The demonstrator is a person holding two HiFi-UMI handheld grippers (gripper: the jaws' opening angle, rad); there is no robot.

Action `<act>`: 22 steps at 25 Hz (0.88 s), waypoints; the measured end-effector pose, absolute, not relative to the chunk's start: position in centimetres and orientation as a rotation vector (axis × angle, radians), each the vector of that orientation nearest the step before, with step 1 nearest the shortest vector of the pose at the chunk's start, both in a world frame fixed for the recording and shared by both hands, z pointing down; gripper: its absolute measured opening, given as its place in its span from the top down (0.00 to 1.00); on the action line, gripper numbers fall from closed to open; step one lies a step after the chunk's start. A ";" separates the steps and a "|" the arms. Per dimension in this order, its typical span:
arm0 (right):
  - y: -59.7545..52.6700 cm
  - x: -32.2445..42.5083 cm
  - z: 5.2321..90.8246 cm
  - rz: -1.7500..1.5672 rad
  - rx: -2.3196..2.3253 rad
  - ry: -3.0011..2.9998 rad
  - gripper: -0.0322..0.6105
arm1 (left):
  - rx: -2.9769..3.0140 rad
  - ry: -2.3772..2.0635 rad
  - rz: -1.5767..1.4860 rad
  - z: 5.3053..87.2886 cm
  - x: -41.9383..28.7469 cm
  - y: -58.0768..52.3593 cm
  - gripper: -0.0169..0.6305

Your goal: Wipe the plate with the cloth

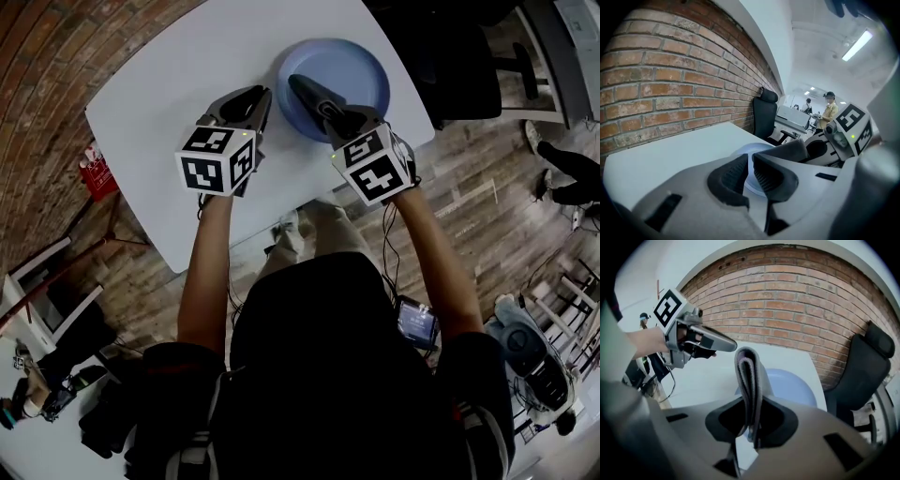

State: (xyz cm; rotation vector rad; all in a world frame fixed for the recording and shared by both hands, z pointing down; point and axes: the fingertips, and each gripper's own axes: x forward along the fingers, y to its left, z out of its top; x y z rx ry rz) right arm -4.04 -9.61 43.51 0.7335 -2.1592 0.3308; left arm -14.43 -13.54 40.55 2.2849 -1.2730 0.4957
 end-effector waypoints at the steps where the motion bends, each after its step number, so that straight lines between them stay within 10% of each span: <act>1: -9.3 -4.2 43.2 0.356 0.745 -2.172 0.87 | 2.290 -1.268 0.495 40.3 -14.4 -12.9 0.90; 22: -3.7 -7.8 31.2 0.214 1.035 -2.376 0.87 | 2.480 -1.232 0.321 30.7 -16.0 -2.7 0.94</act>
